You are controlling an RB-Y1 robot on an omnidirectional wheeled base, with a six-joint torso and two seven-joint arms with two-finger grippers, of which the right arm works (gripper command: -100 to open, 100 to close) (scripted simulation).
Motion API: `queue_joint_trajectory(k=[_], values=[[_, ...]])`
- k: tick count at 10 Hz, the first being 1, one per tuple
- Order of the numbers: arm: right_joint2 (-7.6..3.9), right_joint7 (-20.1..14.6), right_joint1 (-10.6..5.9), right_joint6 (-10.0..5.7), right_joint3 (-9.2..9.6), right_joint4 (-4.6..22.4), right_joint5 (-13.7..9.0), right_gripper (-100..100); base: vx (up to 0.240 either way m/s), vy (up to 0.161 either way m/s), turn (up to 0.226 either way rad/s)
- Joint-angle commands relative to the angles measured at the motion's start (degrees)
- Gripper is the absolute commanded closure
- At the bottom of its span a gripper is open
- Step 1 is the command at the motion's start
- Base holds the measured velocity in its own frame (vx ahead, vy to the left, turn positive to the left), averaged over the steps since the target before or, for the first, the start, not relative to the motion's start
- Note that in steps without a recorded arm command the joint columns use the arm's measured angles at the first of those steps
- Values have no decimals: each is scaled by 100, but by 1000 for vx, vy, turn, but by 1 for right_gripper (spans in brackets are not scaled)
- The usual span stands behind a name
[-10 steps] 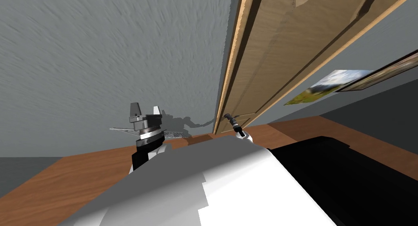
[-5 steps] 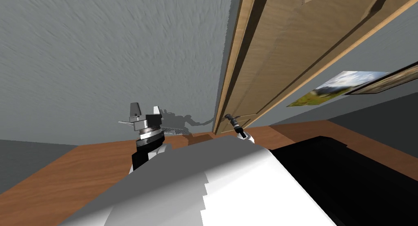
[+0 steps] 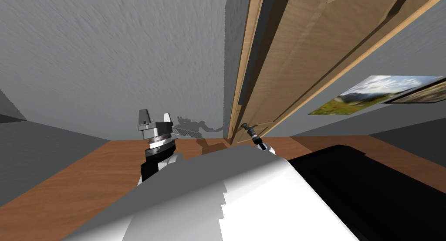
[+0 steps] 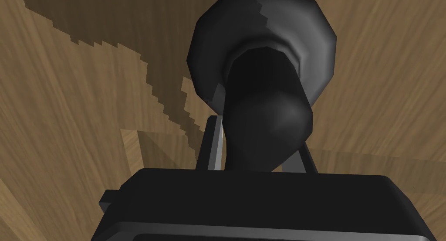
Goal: Pull the door open
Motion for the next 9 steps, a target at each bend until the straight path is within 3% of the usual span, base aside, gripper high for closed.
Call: queue_joint_trajectory(k=[1,2,3,4,9], values=[[-107,-108,139,-200,25,-29,29,100,-172,-80,187],[-145,-149,182,-279,38,-13,40,100,-185,-106,180],[-98,-114,94,-255,47,97,37,100,-81,-43,44],[-139,-174,158,-395,69,136,59,100,-147,-24,183],[-294,-304,304,-765,80,265,100,100,-206,-81,154]])
